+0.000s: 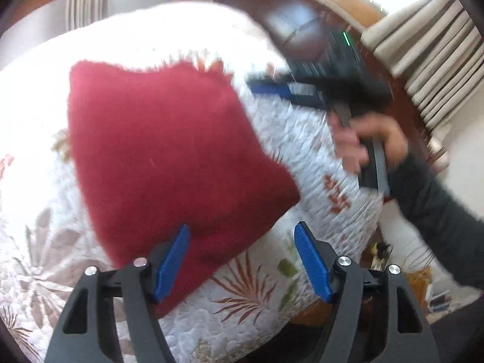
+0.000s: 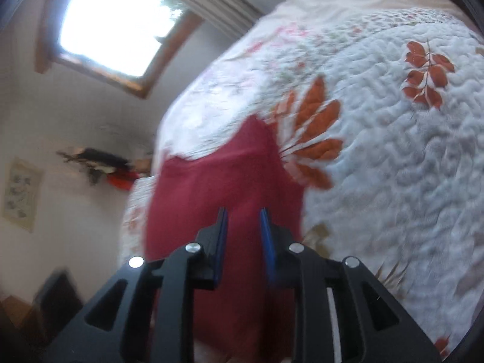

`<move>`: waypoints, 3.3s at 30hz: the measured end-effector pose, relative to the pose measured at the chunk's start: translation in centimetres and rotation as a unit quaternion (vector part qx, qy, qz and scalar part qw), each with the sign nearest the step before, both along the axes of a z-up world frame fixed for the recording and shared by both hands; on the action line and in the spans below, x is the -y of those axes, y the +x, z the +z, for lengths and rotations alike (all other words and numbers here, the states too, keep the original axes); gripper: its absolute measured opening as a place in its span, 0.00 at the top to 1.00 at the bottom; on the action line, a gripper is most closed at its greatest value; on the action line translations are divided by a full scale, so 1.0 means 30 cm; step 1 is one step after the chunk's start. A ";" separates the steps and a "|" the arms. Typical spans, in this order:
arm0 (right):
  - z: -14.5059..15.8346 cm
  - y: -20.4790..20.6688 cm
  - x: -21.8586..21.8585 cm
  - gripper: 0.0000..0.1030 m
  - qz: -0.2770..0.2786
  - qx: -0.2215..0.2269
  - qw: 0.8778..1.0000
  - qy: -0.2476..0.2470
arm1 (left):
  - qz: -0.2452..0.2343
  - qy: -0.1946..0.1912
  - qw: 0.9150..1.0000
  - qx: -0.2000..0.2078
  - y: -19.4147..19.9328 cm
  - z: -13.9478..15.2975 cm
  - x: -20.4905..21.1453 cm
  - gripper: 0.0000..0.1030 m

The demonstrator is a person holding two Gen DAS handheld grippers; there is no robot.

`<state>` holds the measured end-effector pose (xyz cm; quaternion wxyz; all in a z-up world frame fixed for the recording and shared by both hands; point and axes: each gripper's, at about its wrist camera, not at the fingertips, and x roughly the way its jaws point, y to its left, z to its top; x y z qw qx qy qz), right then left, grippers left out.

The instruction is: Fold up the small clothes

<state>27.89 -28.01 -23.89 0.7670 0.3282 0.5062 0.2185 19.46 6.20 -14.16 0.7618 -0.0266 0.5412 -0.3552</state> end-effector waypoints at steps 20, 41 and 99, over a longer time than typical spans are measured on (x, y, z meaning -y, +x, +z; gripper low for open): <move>-0.118 -0.336 -0.066 0.91 0.073 -0.074 0.994 -0.040 | 0.107 -0.054 0.992 -0.037 0.099 -0.013 -0.146 0.18; -0.173 -0.045 0.232 0.07 0.017 -0.102 0.974 0.203 | 0.168 -0.114 0.963 -0.179 0.125 -0.228 -0.318 0.14; 0.212 0.321 -0.475 0.67 0.155 -0.009 0.976 0.156 | 0.121 -0.173 0.960 -0.182 0.130 -0.051 -0.432 0.75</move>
